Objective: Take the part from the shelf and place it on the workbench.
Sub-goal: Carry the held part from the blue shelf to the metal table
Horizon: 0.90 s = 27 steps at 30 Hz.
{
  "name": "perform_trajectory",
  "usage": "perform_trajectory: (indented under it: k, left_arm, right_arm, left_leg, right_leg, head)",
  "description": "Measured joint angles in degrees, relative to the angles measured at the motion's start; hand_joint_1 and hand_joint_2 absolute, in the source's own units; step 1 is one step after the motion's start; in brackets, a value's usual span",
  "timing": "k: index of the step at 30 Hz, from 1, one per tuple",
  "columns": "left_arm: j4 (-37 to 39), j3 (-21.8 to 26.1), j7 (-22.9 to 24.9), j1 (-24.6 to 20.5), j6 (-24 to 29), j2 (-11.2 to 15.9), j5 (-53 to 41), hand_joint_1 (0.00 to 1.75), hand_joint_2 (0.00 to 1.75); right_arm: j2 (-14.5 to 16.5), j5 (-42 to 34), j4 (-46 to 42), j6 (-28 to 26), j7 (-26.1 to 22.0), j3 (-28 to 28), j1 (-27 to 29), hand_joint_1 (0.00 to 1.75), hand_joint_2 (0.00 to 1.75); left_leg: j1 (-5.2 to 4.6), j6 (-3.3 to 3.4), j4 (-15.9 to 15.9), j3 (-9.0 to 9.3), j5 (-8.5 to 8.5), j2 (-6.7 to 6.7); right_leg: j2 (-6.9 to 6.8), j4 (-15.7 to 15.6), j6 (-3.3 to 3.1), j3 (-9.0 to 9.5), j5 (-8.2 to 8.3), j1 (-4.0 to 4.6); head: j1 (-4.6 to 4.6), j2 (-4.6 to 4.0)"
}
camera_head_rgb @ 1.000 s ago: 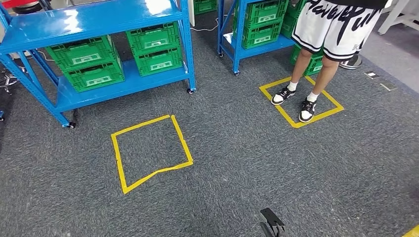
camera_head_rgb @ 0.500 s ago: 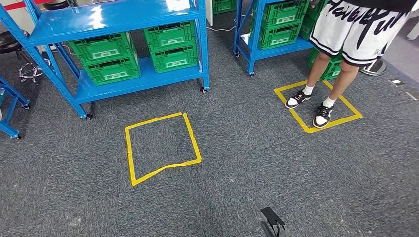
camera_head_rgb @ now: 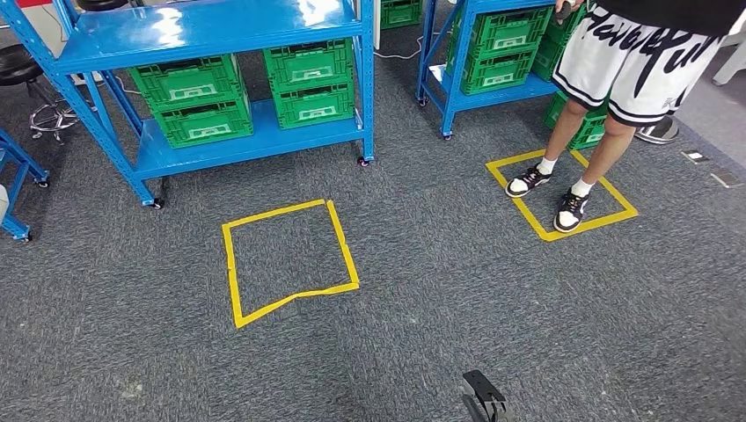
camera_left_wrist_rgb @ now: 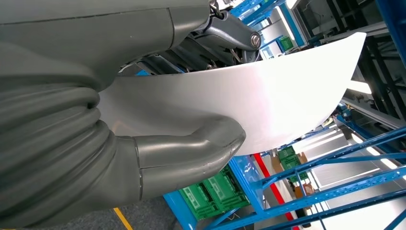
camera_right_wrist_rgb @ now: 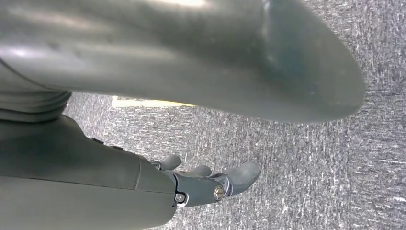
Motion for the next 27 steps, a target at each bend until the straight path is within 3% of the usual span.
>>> perform_trajectory:
  k: [27]
  left_arm:
    - [1.49,-0.65,0.0,-1.7,-0.54,-0.51,0.0,1.75,1.75]
  right_arm:
    - [-0.01,-0.09,0.0,-0.02,-0.39,-0.54,0.02,0.0,0.0]
  left_leg:
    - [-0.01,-0.01,-0.05,0.0,0.13,0.02]
  right_leg:
    - [0.01,0.02,0.08,0.02,0.06,0.16]
  head:
    - [-0.01,0.0]
